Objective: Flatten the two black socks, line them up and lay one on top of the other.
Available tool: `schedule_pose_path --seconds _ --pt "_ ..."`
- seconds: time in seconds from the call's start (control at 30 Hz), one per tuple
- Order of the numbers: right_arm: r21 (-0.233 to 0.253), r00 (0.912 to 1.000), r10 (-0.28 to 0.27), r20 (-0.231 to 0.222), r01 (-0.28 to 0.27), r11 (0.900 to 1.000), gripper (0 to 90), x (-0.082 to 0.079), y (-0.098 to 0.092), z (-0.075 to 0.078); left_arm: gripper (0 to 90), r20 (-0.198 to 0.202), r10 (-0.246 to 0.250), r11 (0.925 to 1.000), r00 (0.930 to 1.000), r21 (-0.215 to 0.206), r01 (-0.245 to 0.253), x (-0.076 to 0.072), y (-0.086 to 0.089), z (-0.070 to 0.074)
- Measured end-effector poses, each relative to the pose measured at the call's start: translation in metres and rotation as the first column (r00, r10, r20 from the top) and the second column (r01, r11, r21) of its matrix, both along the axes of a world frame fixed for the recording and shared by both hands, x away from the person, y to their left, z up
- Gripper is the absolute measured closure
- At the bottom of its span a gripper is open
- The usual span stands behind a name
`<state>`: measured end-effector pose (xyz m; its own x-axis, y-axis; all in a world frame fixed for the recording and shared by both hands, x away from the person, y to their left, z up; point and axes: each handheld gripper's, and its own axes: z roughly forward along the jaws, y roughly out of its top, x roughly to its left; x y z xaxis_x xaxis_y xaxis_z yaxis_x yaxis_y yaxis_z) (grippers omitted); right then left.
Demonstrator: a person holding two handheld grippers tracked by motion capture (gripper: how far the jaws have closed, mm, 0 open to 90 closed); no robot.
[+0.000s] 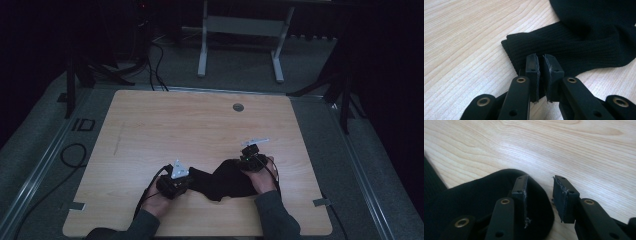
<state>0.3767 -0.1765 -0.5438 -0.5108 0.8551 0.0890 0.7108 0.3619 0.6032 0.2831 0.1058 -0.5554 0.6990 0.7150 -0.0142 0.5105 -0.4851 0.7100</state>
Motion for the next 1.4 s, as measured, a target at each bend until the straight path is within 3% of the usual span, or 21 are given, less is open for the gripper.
schedule_pose_path --seconds 0.13,0.23,0.4,0.5,0.6,0.7,0.77,1.0,1.27,1.4 --pt "-0.054 0.9996 0.021 0.021 -0.020 0.998 62.7 -0.001 0.006 -0.003 83.2 0.001 0.000 1.0000 1.0000 0.001 0.000 0.000 0.000 0.000" --pt "-0.067 0.9994 0.019 0.028 -0.017 0.998 64.7 -0.003 0.008 -0.003 83.1 -0.001 -0.002 1.0000 1.0000 0.000 0.002 0.000 0.000 0.000" --pt "-0.065 0.9992 0.033 0.024 -0.032 0.997 77.1 -0.005 0.011 -0.003 83.0 -0.001 -0.002 1.0000 1.0000 -0.002 0.002 -0.001 -0.001 0.000" --pt "-0.048 0.9994 0.035 0.000 -0.035 0.998 84.4 -0.005 0.011 -0.002 82.9 -0.002 -0.003 1.0000 1.0000 -0.003 0.003 -0.001 0.000 0.000" --pt "-0.045 0.9995 0.031 -0.007 -0.031 0.998 85.7 -0.006 0.011 -0.001 83.0 -0.003 -0.003 1.0000 1.0000 -0.006 0.003 -0.001 0.000 0.000" --pt "-0.017 0.9990 0.044 -0.003 -0.044 0.999 85.9 -0.013 0.010 0.007 83.0 -0.004 -0.003 1.0000 1.0000 -0.007 0.003 0.000 0.000 0.000" --pt "0.021 0.9976 0.061 0.034 -0.061 0.998 85.9 -0.027 0.007 0.024 83.0 -0.003 -0.004 1.0000 1.0000 -0.004 0.004 -0.001 0.000 0.000" --pt "0.065 0.9910 0.070 0.114 -0.078 0.995 85.9 -0.050 -0.001 0.055 82.9 0.000 -0.004 1.0000 1.0000 -0.004 0.004 -0.001 -0.001 0.000" --pt "0.083 0.9858 0.060 0.157 -0.073 0.994 85.9 -0.071 -0.014 0.071 83.0 0.000 -0.001 0.9999 1.0000 -0.010 0.001 -0.001 -0.001 -0.001" --pt "0.102 0.9846 0.025 0.173 -0.044 0.994 85.8 -0.079 -0.025 0.078 83.0 -0.001 -0.002 1.0000 1.0000 -0.009 0.002 -0.001 -0.001 -0.001"
